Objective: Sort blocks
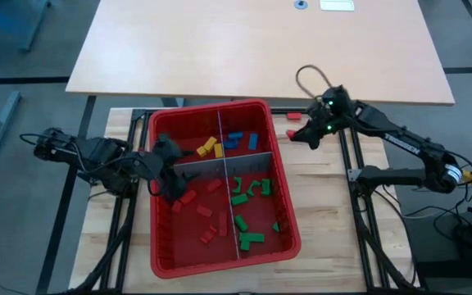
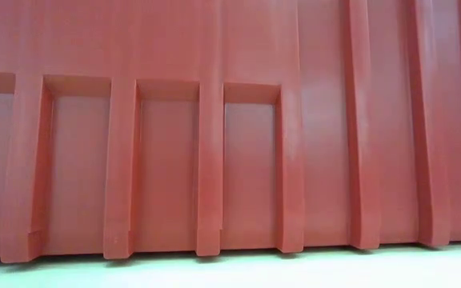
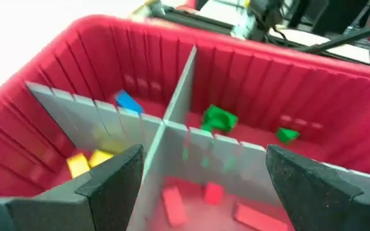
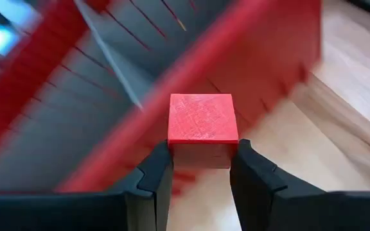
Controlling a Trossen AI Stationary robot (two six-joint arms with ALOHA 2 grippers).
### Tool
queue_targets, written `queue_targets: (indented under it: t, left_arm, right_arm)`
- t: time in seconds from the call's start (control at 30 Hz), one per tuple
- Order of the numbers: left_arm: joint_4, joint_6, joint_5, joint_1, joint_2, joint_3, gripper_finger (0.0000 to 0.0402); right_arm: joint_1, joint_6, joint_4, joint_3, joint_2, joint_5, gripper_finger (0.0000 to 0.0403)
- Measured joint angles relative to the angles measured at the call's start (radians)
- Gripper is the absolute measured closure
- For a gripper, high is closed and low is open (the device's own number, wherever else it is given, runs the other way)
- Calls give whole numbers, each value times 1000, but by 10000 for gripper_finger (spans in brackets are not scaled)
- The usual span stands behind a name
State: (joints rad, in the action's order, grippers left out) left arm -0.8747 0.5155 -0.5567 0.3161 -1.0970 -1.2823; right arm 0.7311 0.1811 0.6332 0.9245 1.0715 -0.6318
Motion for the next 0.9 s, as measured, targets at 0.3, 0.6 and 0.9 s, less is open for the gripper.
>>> queue_targets:
  t: [0.3, 0.6, 0.9]
  left_arm:
    - [167, -316, -156, -7, -71, 0, 87]
    - [474, -644, -298, -51, -193, 0, 87]
    - [775, -750, -229, -113, -291, 0, 87]
  right_arm:
    - [-66, 353, -361, 0, -75, -114, 297]
    - [-195, 605, -672, 2, -36, -110, 297]
    - [-302, 694, -777, 2, 2, -81, 297]
